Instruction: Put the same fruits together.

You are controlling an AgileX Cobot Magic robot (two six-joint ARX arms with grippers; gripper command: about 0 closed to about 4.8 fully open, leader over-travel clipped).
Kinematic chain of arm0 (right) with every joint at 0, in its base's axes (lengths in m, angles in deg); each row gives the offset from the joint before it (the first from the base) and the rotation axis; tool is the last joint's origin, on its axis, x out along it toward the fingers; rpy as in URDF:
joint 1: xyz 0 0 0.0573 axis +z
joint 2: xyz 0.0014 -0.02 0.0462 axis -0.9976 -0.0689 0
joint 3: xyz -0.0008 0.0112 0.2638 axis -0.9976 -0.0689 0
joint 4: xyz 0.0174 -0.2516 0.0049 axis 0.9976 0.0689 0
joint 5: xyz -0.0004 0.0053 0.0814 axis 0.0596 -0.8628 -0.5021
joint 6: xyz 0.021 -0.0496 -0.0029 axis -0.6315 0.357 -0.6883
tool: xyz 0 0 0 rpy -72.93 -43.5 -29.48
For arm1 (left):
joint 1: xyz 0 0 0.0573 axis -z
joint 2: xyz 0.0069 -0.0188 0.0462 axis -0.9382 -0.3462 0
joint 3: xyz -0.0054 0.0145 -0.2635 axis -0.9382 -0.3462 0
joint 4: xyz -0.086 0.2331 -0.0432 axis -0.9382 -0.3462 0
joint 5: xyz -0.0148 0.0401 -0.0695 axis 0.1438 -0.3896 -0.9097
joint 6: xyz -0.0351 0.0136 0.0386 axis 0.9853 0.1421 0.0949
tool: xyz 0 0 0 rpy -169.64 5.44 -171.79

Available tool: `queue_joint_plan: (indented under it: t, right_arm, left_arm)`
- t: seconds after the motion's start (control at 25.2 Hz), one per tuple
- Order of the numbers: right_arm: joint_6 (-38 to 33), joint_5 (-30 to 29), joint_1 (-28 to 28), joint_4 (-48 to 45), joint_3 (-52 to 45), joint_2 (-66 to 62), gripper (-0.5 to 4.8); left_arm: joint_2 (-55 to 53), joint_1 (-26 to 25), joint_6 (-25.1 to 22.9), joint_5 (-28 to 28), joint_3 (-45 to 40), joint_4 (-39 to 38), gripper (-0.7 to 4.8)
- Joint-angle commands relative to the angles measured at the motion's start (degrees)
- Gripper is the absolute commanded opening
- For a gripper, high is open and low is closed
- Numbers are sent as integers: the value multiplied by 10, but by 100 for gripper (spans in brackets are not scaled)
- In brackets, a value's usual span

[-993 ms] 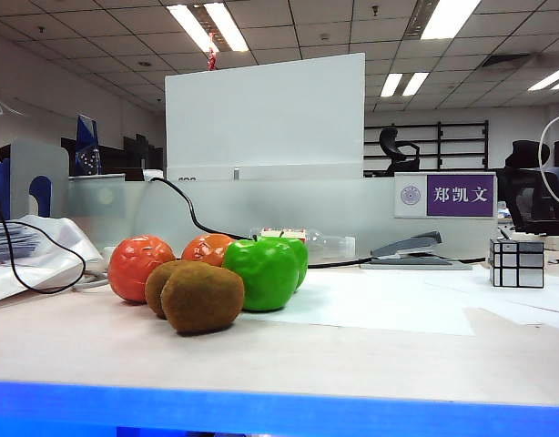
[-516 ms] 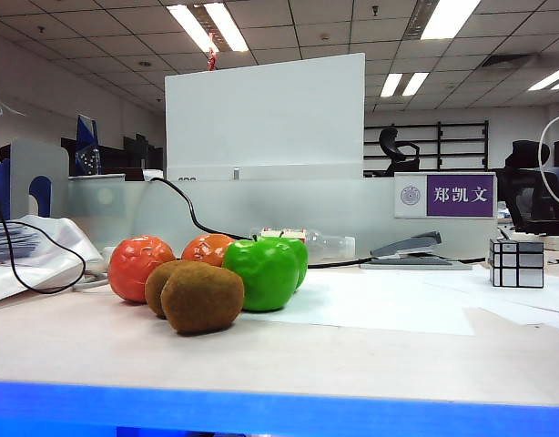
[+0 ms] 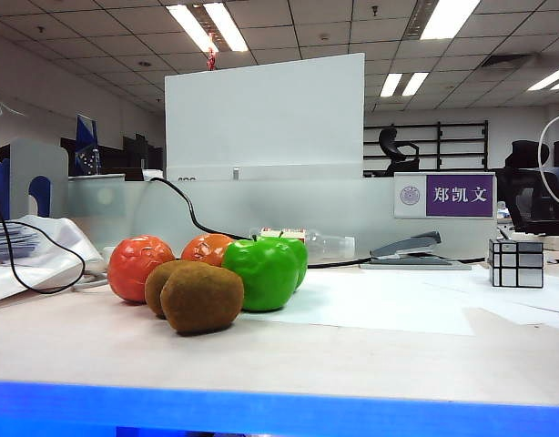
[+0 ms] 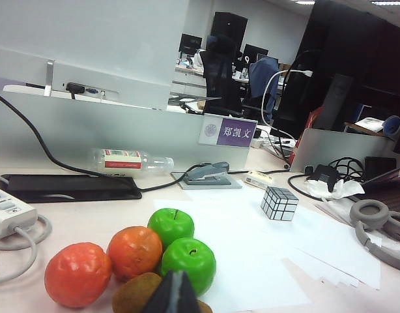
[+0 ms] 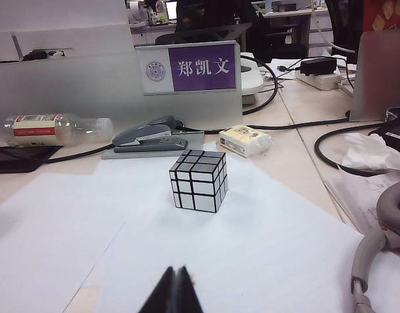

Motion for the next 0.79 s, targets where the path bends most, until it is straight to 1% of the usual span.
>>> queue_joint_plan:
  t: [0.04, 0.16, 0.2, 0.24, 0.28, 0.32, 0.36, 0.4, 0.44, 0.52, 0.6, 0.64, 0.72, 0.79]
  right_arm:
    - [1, -1, 0, -9, -4, 1, -7]
    - [1, -1, 1, -9, -4, 1, -7]
    - [1, -1, 0, -9, -4, 1, -7]
    - [1, -1, 1, -9, -4, 1, -7]
    - [1, -1, 0, -9, -4, 1, -7]
    - [1, -1, 1, -9, -4, 1, -7]
    - [1, -1, 1, -9, -4, 1, -7]
    - [1, 0, 0, -9, -4, 1, -7]
    - [1, -1, 1, -9, -4, 1, -7]
    - [1, -1, 1, -9, -4, 1, -7]
    - [1, -1, 1, -9, -4, 1, -7]
    - [1, -1, 1, -9, -4, 1, -7]
    - [1, -1, 1, -9, -4, 1, -7]
    - [1, -1, 1, -9, -4, 1, -7]
  left_arm:
    - [1, 0, 0, 0, 2, 7, -5]
    - [1, 0, 0, 0, 2, 7, -5]
    - [1, 0, -11, 0, 2, 6, -5]
    - [1, 0, -47, 3, 2, 6, -5]
    - [1, 0, -112, 18, 1, 6, -5]
    - [1, 0, -150, 41, -2, 7, -5]
    - [1, -1, -163, 79, -5, 7, -5]
    - [1, 0, -163, 137, -11, 6, -5]
    - [1, 0, -157, 217, -17, -7, -5]
    - [1, 0, -157, 289, -17, -53, -5]
    - [1, 0, -164, 312, -18, -82, -5]
    - [1, 0, -169, 315, -25, -84, -5]
    - [1, 0, -166, 311, -47, -63, -5]
    - [1, 0, -144, 290, -79, -15, -5]
